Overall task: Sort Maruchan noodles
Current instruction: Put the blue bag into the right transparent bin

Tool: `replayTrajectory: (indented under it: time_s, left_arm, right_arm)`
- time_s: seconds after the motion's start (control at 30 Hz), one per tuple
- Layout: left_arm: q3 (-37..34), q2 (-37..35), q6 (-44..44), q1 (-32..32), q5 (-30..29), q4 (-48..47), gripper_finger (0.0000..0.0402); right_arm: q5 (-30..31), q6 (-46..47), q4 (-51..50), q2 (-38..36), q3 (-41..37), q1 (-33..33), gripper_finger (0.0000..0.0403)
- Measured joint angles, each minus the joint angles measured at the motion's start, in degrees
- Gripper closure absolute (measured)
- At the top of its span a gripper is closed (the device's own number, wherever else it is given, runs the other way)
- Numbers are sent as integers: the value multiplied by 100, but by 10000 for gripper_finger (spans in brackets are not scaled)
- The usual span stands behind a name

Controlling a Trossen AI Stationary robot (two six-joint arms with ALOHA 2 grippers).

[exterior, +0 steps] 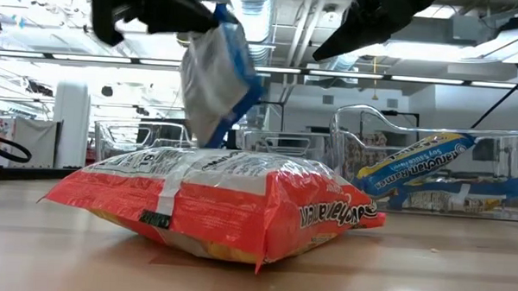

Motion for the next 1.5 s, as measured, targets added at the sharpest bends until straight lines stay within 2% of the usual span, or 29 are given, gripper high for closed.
replayTrajectory:
  time_s: [0.13,0.27,0.43,0.57,0.63,0.77,0.97,1.23,1.37,1.5]
  left_arm:
    - [0,-96,132,446,747,363,401]
    - [0,165,317,902,1527,1121,401]
    - [-2,769,452,1397,2608,2670,401]
    - [65,1314,627,1643,3180,4035,401]
    - [240,1535,577,1769,3441,4314,401]
    - [899,2098,354,1986,3911,4184,401]
    - [1545,2536,484,2068,3969,3331,401]
    - [1574,2525,103,2063,3873,2503,401]
    - [1572,2524,-411,2063,3882,1678,398]
    - [1571,2399,-967,2079,3823,715,365]
  right_arm:
    - [951,-241,328,-37,-2,0,389]
    - [1978,-261,686,-292,8,2,389]
    - [3140,-220,595,-780,-4,152,389]
    - [3291,-217,516,-1201,6,266,389]
    - [3295,-217,373,-1373,-7,324,389]
    - [3295,-208,284,-1532,-5,391,389]
    - [3256,42,-58,-1478,0,387,389]
    - [3241,1255,-1526,-1209,-4,383,382]
    - [3238,1296,-1665,-1123,-4,382,382]
    - [3241,1305,-1587,-1126,-4,372,381]
